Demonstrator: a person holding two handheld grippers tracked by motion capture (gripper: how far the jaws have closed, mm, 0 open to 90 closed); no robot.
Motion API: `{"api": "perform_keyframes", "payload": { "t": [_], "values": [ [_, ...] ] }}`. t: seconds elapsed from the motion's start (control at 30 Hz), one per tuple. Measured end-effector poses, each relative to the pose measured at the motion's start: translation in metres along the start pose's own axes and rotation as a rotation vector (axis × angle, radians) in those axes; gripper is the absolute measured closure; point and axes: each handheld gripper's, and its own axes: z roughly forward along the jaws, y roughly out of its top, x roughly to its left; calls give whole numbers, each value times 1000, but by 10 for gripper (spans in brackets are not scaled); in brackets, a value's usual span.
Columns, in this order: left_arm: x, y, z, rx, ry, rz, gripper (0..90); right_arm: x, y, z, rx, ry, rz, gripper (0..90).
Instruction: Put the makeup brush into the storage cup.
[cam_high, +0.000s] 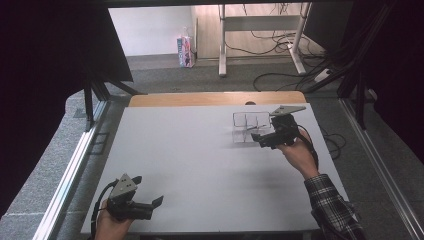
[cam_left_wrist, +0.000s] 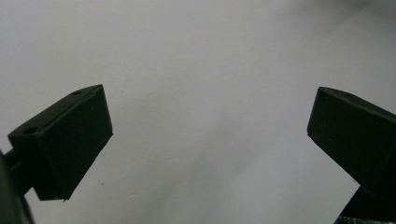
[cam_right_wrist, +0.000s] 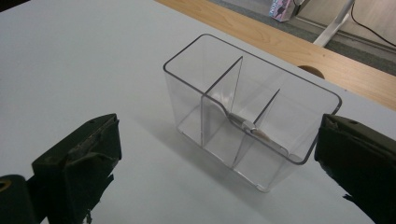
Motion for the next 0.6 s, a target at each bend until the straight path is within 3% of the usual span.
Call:
{"api": "perform_keyframes", "payload": {
  "t": [0.6],
  "values": [
    [0, 0, 0, -2, 0, 0, 3, 1, -21, -6, -1, -2, 5, 0]
  ]
}}
